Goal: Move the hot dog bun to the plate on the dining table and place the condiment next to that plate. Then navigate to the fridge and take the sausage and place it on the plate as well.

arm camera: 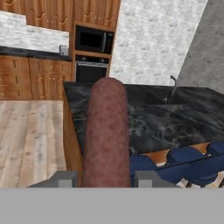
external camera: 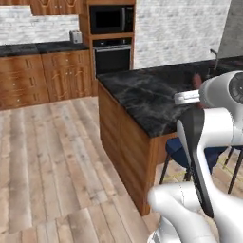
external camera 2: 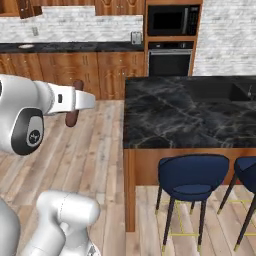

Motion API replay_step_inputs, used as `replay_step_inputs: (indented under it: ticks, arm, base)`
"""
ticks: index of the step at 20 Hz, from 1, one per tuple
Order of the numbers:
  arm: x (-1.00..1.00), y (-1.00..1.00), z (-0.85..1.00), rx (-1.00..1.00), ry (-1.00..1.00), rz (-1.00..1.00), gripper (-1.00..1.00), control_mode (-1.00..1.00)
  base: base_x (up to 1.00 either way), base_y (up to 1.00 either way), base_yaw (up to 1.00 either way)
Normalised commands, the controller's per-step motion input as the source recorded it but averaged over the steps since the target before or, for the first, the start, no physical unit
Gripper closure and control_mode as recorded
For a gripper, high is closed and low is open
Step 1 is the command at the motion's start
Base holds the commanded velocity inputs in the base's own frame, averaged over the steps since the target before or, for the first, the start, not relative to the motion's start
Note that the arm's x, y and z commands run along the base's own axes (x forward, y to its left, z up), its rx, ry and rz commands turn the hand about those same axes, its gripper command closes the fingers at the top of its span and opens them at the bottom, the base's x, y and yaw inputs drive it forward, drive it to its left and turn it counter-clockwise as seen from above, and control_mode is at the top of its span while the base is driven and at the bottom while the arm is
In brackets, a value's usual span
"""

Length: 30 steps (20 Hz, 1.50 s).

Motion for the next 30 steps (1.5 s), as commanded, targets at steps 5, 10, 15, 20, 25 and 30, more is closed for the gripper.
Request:
replay_step_inputs:
  ticks: [5,10,15,20,25,30]
  arm:
    - [0.00,0.00,0.00,0.00,0.00,0.00,1.00,1.00]
    - [0.00,0.00,0.00,0.00,0.00,0.00,1.00,1.00]
    - [0.00,0.00,0.00,0.00,0.00,0.00,1.00,1.00]
    - [0.00,0.00,0.00,0.00,0.00,0.00,1.00,1.00]
    - [0.00,0.00,0.00,0.00,0.00,0.00,1.00,1.00]
    - [0.00,0.00,0.00,0.00,0.00,0.00,1.00,1.00]
  base:
    - [-0.07,-1.00,-0.05]
    - [0.00,-1.00,-0.01]
    - [0.00,-1.00,0.00]
    - [0.01,-1.00,0.00]
    - [0.03,-1.00,0.00]
    - [0.11,-1.00,0.00]
